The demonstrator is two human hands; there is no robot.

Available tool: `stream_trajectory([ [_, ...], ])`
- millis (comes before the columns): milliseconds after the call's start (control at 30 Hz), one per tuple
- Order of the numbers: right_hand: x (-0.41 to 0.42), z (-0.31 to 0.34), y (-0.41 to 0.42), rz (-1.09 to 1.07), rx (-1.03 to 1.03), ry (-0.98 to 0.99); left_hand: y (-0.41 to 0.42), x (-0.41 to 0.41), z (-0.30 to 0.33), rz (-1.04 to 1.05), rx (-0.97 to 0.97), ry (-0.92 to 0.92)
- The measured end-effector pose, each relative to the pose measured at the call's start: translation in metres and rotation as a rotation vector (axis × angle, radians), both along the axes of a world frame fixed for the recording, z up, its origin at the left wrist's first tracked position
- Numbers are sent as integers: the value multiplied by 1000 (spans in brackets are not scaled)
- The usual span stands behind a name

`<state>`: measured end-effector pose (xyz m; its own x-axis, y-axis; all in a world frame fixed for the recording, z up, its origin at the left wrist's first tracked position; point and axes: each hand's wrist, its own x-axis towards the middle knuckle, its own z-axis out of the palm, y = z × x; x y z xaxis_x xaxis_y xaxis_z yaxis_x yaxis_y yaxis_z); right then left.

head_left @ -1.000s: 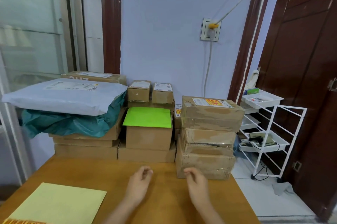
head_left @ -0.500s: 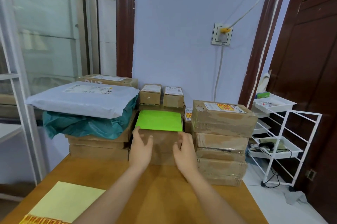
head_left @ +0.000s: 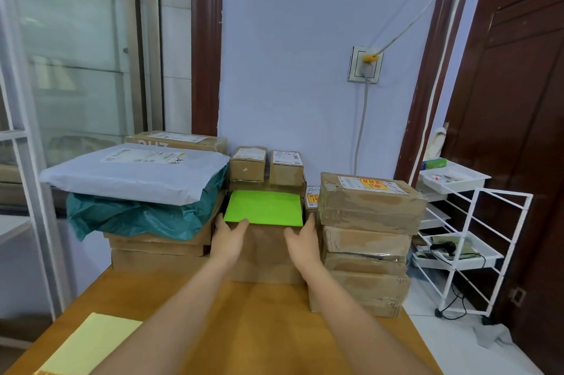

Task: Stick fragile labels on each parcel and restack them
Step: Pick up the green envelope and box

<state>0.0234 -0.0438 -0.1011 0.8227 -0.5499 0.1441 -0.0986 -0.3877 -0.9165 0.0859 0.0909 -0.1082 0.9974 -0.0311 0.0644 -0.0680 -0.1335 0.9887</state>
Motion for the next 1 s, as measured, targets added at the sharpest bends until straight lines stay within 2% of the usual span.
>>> stream_trajectory([
  [133,-4,0,0,51,81,0,0,-3,1,-3,-87,-14],
  [633,-37,-4,16,50,115,-131,18,-33,-11,62,-329,-40],
  [1000,-86,-22,28,17,33,-221,33,-85,-33,58,-333,-208],
])
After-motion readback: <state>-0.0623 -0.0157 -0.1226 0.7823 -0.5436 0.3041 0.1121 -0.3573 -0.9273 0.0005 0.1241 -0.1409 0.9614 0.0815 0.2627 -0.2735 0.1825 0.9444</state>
